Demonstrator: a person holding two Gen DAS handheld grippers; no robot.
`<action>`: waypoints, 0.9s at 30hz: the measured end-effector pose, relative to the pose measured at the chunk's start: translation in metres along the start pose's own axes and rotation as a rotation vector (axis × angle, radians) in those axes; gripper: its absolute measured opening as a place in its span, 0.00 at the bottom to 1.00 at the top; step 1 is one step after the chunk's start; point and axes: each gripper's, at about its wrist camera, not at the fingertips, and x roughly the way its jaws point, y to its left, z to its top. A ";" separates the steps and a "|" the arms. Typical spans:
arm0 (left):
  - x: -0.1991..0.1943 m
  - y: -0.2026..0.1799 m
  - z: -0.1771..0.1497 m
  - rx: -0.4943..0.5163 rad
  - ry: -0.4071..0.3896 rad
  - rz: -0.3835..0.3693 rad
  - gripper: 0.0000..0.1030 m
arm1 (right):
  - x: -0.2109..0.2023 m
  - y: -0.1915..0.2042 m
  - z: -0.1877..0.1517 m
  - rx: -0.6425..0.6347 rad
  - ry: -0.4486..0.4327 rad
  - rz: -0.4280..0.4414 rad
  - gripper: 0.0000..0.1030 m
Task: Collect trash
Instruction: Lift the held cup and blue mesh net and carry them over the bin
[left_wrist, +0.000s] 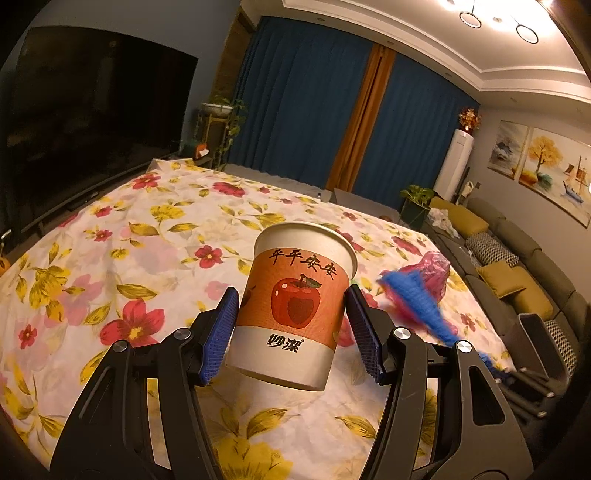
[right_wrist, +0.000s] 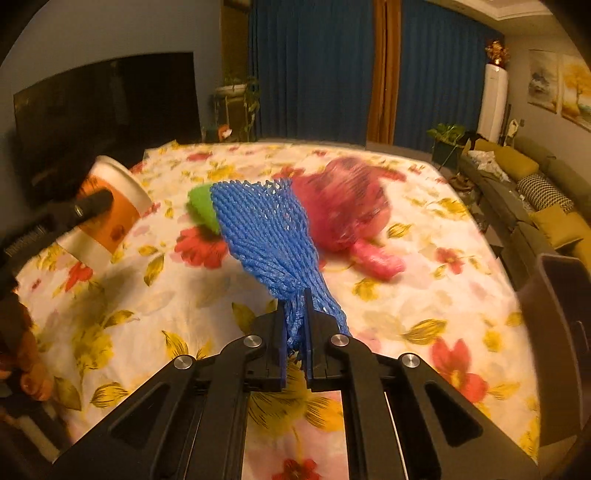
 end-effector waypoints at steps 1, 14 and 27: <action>0.000 -0.001 0.000 0.000 0.002 -0.005 0.57 | -0.007 -0.003 0.001 0.004 -0.014 -0.004 0.07; -0.029 -0.063 -0.002 0.112 -0.023 -0.096 0.57 | -0.075 -0.049 0.001 0.054 -0.128 -0.070 0.07; -0.061 -0.191 -0.003 0.259 -0.046 -0.313 0.57 | -0.128 -0.157 -0.023 0.226 -0.203 -0.206 0.07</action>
